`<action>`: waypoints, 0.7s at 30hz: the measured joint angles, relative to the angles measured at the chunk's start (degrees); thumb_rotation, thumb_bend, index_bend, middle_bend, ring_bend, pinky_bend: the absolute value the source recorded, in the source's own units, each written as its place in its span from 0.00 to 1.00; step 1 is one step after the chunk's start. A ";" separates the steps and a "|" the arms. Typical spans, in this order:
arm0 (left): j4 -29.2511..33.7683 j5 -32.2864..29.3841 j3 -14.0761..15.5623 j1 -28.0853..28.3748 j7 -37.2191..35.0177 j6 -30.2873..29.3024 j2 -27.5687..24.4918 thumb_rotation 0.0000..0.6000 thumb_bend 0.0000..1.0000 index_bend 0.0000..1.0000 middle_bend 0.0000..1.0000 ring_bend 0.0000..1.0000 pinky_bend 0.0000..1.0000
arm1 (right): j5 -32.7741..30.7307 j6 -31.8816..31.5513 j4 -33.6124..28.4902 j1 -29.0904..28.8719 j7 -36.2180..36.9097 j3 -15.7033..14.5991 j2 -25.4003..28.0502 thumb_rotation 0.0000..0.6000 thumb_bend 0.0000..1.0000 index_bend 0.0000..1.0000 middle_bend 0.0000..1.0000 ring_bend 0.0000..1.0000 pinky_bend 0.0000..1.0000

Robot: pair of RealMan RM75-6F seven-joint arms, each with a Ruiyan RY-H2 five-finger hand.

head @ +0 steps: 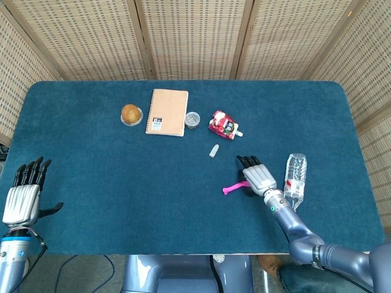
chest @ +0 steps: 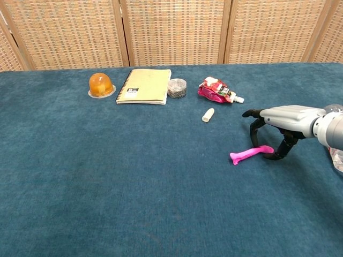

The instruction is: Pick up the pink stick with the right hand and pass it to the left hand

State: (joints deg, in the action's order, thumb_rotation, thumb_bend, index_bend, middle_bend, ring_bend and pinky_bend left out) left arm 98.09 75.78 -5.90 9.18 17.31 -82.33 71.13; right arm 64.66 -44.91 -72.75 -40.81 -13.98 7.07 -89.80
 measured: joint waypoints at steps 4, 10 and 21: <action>0.06 -0.03 0.00 0.00 0.04 -0.05 0.00 1.00 0.00 0.00 0.00 0.00 0.00 | -0.21 0.04 0.74 0.01 0.55 0.06 -0.52 1.00 0.48 0.52 0.02 0.00 0.00; 0.06 0.00 0.06 0.06 0.09 0.01 0.01 1.00 0.00 0.00 0.00 0.00 0.00 | -0.45 0.14 1.48 -0.10 0.80 0.14 -1.18 1.00 0.51 0.55 0.03 0.00 0.00; -0.04 -0.11 0.16 0.12 0.20 0.12 0.12 1.00 0.00 0.00 0.00 0.00 0.00 | -0.82 0.18 2.03 0.06 2.04 0.30 -1.99 1.00 0.55 0.63 0.09 0.00 0.00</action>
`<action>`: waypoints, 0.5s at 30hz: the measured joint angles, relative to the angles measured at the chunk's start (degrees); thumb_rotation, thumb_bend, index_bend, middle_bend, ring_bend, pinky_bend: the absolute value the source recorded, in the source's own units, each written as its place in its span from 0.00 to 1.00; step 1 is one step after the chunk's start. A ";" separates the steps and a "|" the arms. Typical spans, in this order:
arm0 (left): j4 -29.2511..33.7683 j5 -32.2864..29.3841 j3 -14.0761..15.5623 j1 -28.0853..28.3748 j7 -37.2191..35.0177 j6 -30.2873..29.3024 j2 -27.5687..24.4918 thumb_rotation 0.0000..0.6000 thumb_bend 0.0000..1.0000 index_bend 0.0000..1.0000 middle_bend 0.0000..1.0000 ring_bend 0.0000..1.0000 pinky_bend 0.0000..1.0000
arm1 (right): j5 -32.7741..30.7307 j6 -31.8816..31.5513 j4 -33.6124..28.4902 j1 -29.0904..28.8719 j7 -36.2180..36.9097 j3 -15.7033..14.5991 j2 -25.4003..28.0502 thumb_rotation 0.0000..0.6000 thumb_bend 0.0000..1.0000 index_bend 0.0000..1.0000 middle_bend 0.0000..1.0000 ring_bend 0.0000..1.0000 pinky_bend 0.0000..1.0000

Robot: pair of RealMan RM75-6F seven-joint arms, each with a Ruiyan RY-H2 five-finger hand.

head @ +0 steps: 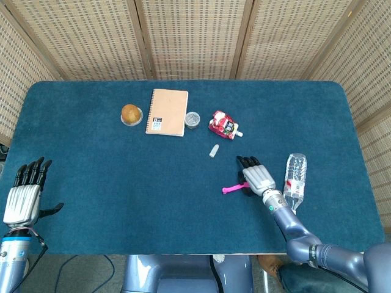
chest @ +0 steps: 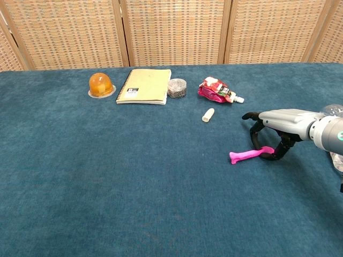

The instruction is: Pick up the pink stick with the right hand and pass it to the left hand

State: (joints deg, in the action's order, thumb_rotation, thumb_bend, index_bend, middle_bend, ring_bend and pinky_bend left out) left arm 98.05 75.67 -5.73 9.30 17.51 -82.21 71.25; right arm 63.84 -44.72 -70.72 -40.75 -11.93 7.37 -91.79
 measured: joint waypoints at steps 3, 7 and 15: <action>-0.05 -0.04 0.02 0.03 0.04 0.05 0.04 1.00 0.00 0.00 0.00 0.00 0.00 | -0.08 -0.45 -0.42 0.21 0.94 0.43 -0.09 1.00 0.58 0.65 0.11 0.00 0.00; -0.06 -0.07 0.07 0.06 0.11 0.11 0.10 1.00 0.00 0.00 0.00 0.00 0.00 | -0.73 -1.43 -1.51 0.54 1.72 1.37 -0.12 1.00 0.62 0.65 0.12 0.00 0.00; -0.09 -0.02 0.06 0.48 0.43 0.62 0.12 1.00 0.00 0.00 0.00 0.00 0.00 | -4.16 -1.53 -4.83 0.62 2.32 3.25 0.55 1.00 0.65 0.66 0.13 0.00 0.00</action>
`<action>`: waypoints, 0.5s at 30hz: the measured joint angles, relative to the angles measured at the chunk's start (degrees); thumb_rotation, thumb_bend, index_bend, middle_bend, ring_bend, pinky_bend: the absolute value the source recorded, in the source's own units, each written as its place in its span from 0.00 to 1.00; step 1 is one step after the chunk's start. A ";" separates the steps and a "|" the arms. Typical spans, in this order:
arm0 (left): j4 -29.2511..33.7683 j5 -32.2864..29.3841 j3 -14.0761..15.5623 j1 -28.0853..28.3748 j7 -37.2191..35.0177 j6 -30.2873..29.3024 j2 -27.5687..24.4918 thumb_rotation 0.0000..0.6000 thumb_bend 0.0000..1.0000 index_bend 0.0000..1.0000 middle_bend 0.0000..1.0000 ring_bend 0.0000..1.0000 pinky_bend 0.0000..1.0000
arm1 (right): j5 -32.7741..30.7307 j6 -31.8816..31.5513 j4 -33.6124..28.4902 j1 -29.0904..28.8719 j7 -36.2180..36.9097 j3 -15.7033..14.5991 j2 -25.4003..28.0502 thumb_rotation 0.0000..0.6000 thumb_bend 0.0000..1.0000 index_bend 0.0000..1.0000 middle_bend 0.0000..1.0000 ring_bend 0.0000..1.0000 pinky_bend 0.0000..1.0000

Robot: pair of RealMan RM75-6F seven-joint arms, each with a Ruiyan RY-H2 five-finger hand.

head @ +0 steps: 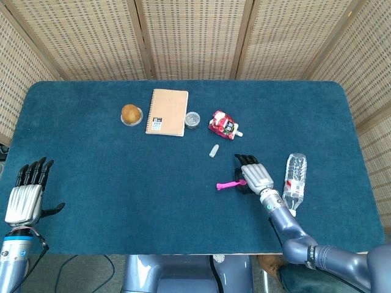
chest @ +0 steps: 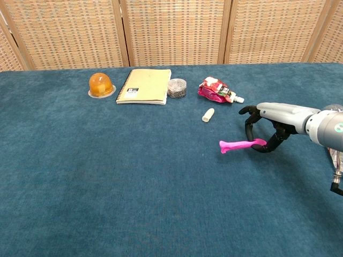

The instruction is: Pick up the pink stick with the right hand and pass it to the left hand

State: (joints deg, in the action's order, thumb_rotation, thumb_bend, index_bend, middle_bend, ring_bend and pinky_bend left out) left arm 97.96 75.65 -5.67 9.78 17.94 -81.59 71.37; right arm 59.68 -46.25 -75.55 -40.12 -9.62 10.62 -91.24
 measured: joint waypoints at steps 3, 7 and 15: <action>-0.12 0.34 -0.08 0.52 0.30 0.46 -0.09 1.00 0.00 0.00 0.00 0.00 0.00 | -2.26 0.18 -1.75 -0.18 0.31 1.24 0.35 1.00 0.66 0.66 0.14 0.00 0.00; -0.58 2.05 -0.23 2.26 1.58 1.86 -0.42 1.00 0.00 0.00 0.00 0.00 0.00 | -6.36 0.52 -4.34 -0.90 0.26 3.24 0.88 1.00 0.66 0.66 0.14 0.00 0.00; -0.32 7.35 -1.24 7.27 3.18 4.97 -1.12 1.00 0.00 0.00 0.00 0.00 0.00 | -18.00 0.60 -9.43 -4.03 -1.18 7.82 1.66 1.00 0.67 0.66 0.14 0.00 0.00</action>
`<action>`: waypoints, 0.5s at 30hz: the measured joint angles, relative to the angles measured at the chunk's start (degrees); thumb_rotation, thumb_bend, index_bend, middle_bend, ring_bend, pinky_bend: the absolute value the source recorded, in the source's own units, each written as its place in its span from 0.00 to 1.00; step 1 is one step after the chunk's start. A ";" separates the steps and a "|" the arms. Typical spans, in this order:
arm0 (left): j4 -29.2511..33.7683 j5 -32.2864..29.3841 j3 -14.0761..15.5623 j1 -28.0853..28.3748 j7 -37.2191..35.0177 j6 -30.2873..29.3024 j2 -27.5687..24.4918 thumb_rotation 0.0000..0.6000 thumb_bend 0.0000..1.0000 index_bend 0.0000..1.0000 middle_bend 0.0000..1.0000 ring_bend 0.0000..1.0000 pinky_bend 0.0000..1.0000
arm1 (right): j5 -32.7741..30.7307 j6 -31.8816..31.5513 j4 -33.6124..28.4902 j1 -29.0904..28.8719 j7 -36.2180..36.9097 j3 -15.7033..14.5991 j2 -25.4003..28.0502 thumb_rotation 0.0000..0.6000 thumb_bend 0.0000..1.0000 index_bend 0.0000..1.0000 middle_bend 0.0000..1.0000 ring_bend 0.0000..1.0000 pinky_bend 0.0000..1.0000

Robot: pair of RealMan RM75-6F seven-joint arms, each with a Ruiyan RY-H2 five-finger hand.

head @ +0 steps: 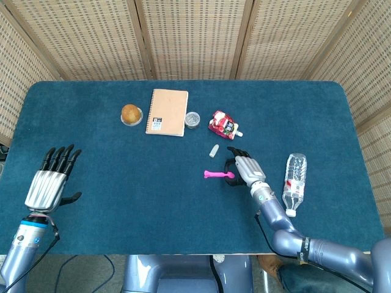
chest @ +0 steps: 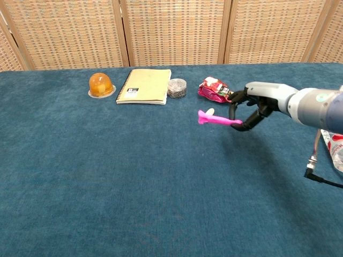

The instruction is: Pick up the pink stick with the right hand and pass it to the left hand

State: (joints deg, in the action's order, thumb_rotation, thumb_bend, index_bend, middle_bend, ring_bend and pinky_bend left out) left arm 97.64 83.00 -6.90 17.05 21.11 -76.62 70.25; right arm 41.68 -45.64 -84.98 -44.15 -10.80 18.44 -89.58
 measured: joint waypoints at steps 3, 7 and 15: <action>0.88 1.55 -0.78 2.36 -0.95 1.93 -0.21 1.00 0.00 0.01 0.00 0.00 0.00 | -4.54 -0.89 -1.42 -1.63 -0.65 1.96 -0.24 1.00 0.67 0.66 0.14 0.00 0.00; 0.66 4.79 -2.32 6.19 -1.92 3.72 0.51 1.00 0.00 0.10 0.00 0.00 0.00 | -10.03 -2.79 -2.87 -4.20 -2.05 4.17 -1.23 1.00 0.67 0.66 0.14 0.00 0.00; -8.28 9.82 -4.61 14.16 -6.61 7.05 6.50 1.00 0.00 0.18 0.00 0.00 0.00 | -18.04 -7.34 -4.65 -10.10 -6.41 6.65 -4.22 1.00 0.67 0.66 0.14 0.00 0.00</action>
State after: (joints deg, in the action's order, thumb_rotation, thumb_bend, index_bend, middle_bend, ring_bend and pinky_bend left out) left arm 89.37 92.81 -11.51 31.21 14.50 -69.57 76.75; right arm 23.65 -52.98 -89.64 -54.25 -17.21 25.09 -93.80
